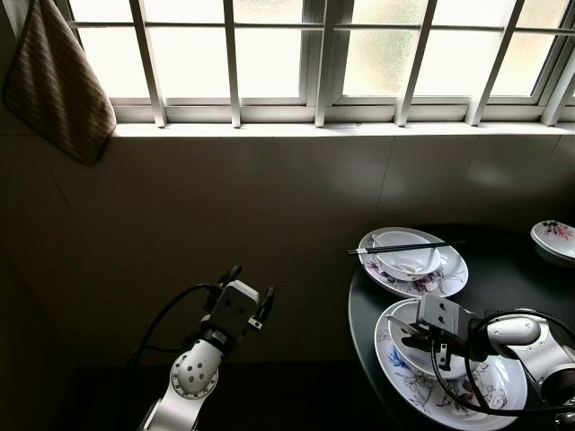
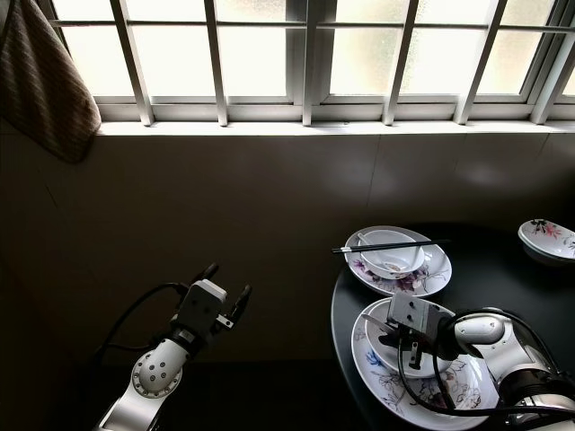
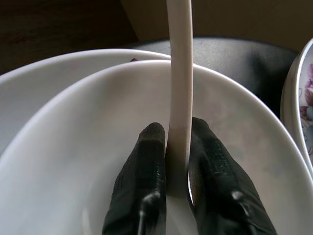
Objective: Kitchen organization
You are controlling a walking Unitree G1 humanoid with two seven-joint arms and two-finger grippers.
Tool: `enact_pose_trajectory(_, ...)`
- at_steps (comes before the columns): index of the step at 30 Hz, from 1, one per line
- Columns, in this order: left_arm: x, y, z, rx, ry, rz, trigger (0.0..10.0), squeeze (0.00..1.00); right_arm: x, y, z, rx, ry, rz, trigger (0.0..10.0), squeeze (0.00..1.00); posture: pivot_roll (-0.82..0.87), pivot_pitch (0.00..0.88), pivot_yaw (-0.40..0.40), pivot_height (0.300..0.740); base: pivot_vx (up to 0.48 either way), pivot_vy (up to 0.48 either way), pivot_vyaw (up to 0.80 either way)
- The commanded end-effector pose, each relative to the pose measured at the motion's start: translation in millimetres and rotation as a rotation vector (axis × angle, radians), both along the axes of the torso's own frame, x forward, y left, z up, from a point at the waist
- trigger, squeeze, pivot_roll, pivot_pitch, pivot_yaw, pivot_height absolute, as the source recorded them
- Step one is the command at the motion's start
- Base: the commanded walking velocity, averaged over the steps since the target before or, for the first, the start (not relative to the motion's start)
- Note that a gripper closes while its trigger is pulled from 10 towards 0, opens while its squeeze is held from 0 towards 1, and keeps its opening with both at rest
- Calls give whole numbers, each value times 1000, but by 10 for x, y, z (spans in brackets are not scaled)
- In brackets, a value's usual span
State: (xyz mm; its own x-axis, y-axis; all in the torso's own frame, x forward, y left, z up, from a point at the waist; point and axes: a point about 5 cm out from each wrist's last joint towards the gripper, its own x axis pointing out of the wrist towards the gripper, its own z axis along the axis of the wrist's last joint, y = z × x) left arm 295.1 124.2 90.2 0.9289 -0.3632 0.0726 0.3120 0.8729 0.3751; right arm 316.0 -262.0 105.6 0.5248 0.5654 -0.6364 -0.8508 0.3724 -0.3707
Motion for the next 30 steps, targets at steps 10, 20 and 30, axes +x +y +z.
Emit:
enact_pose_trajectory(10,2,16,-13,13,3,-9,10000,0,75,25,500,105,-232,-7,0,0,-108,0,-32,740,0,0,0)
enact_pose_trajectory(20,18,75,-13,-53,29,37,10000,0,199,428,671,326,-581,-308,0,0,-104,0,-28,740,0,0,0)
enact_pose_trajectory(30,32,166,-5,-78,49,64,10000,0,42,946,495,453,-610,-356,0,0,-95,0,-24,740,0,231,640)
